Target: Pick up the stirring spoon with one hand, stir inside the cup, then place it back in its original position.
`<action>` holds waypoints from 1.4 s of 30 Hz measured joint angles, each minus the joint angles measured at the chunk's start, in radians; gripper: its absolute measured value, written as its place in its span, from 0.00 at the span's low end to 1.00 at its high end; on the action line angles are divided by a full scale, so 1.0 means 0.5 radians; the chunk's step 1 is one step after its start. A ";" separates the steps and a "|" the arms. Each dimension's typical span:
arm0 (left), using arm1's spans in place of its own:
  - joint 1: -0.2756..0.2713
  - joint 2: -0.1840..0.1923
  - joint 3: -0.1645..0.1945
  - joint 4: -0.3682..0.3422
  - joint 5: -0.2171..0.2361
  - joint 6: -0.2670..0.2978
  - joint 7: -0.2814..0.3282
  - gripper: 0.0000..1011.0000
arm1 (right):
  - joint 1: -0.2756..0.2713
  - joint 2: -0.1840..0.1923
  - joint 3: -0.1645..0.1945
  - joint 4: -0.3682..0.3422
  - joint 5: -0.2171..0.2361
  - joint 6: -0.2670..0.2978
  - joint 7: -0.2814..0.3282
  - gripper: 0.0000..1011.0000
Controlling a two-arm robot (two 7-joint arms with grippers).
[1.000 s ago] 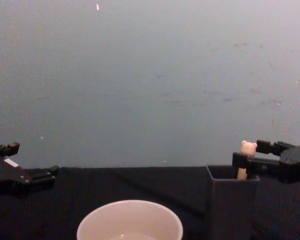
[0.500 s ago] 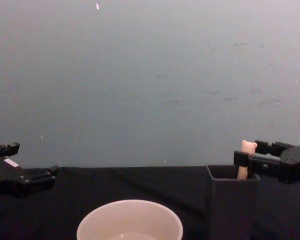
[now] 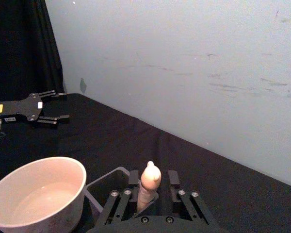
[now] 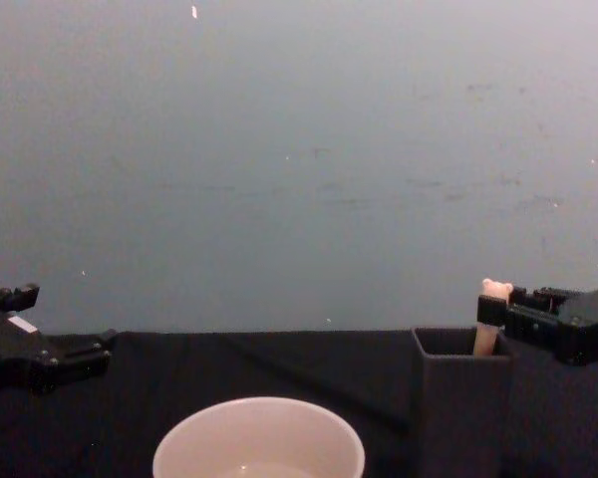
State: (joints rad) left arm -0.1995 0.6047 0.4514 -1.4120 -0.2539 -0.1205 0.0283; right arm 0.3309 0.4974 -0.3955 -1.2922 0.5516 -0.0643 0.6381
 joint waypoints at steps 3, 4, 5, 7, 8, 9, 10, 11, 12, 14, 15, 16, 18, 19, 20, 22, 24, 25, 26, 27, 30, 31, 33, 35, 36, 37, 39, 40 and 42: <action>0.000 0.000 0.000 0.000 0.000 0.000 0.000 0.99 | 0.000 0.000 0.000 0.000 0.000 0.000 0.000 0.30; 0.000 0.000 0.000 0.000 0.000 0.000 0.000 0.99 | 0.000 0.000 0.000 0.000 0.000 0.000 0.000 0.25; 0.000 0.000 0.000 0.000 0.000 0.000 0.000 0.99 | 0.000 0.000 0.000 0.000 0.000 0.000 0.000 0.23; 0.000 0.000 0.000 0.000 0.000 0.000 0.000 0.99 | 0.000 0.000 0.000 0.000 0.000 0.000 0.000 0.21; 0.000 0.000 0.000 0.000 0.000 0.000 0.000 0.99 | 0.000 0.000 0.000 0.000 0.000 0.000 0.000 0.21; 0.000 0.000 0.000 0.000 0.000 0.000 0.000 0.99 | 0.000 0.000 0.000 0.000 0.000 0.000 0.000 0.21; 0.000 0.000 0.000 0.000 0.000 0.000 0.000 0.99 | 0.000 0.000 0.000 0.000 0.000 0.000 0.000 0.21; 0.000 0.000 0.000 0.000 0.000 0.000 0.000 0.99 | 0.000 0.000 0.000 0.000 0.000 0.000 0.000 0.21; 0.000 0.000 0.000 0.000 0.000 0.000 0.000 0.99 | 0.000 0.000 0.000 0.000 0.000 0.000 0.000 0.21; 0.000 0.000 0.000 0.000 0.000 0.000 0.000 0.99 | 0.000 0.000 0.000 0.000 0.000 0.000 0.000 0.21; 0.000 0.000 0.000 0.000 0.000 0.000 0.000 0.99 | 0.000 0.000 0.000 0.000 0.000 0.000 0.000 0.21; 0.000 0.000 0.000 0.000 0.000 0.000 0.000 0.99 | 0.000 0.000 0.000 0.000 0.000 0.000 0.000 0.21; 0.000 0.000 0.000 0.000 0.000 0.000 0.000 0.99 | 0.000 0.000 0.000 0.000 0.000 0.000 0.000 0.21; 0.000 0.000 0.000 0.000 0.000 0.000 0.000 0.99 | 0.000 0.000 0.000 0.000 0.000 0.000 0.000 0.21; 0.000 0.000 0.000 0.000 0.000 0.000 0.000 0.99 | 0.000 0.000 0.000 0.000 0.000 0.000 0.000 0.21; 0.000 0.000 0.000 0.000 0.000 0.000 0.000 0.99 | 0.001 0.001 -0.001 0.000 0.003 0.002 0.006 0.21; 0.000 0.000 0.000 0.000 0.000 0.000 0.000 0.99 | 0.003 0.002 -0.003 0.000 0.011 0.005 0.017 0.21; 0.000 0.000 0.000 0.000 0.000 0.000 0.000 0.99 | 0.004 0.004 -0.003 -0.002 0.023 0.011 0.029 0.21; 0.000 0.000 0.000 0.000 0.000 0.000 0.000 0.99 | 0.006 0.008 -0.003 -0.007 0.040 0.020 0.044 0.21; 0.000 0.000 0.000 0.000 0.000 0.000 0.000 0.99 | 0.007 0.010 -0.002 -0.010 0.051 0.024 0.052 0.21; 0.000 0.000 0.000 0.000 0.000 0.000 0.000 0.99 | 0.009 0.022 0.005 -0.029 0.100 0.045 0.082 0.21; 0.000 0.000 0.000 0.000 0.000 0.000 0.000 0.99 | 0.009 0.026 0.008 -0.036 0.116 0.051 0.090 0.21; 0.000 0.000 0.000 0.000 0.000 0.000 0.000 0.99 | 0.006 0.038 0.016 -0.057 0.155 0.063 0.105 0.21; 0.000 0.000 0.000 0.000 0.000 0.000 0.000 0.99 | 0.004 0.046 0.020 -0.073 0.177 0.068 0.110 0.21; 0.000 0.000 0.000 0.000 0.000 0.000 0.000 0.99 | 0.002 0.054 0.026 -0.091 0.198 0.070 0.112 0.21; 0.000 0.000 0.000 0.000 0.000 0.000 0.000 0.99 | 0.002 0.058 0.029 -0.099 0.208 0.070 0.112 0.21; 0.000 0.000 0.000 0.000 0.000 0.000 0.000 0.99 | 0.002 0.069 0.038 -0.119 0.237 0.072 0.113 0.21; 0.000 0.000 0.000 0.000 0.000 0.000 0.000 0.99 | 0.003 0.073 0.043 -0.127 0.253 0.074 0.116 0.21; 0.000 0.000 0.000 0.000 0.000 0.000 0.000 0.99 | 0.008 0.077 0.049 -0.138 0.275 0.076 0.122 0.21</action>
State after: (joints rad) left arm -0.1995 0.6047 0.4514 -1.4120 -0.2539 -0.1206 0.0283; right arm 0.3351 0.5356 -0.3708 -1.3614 0.6892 -0.0265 0.6989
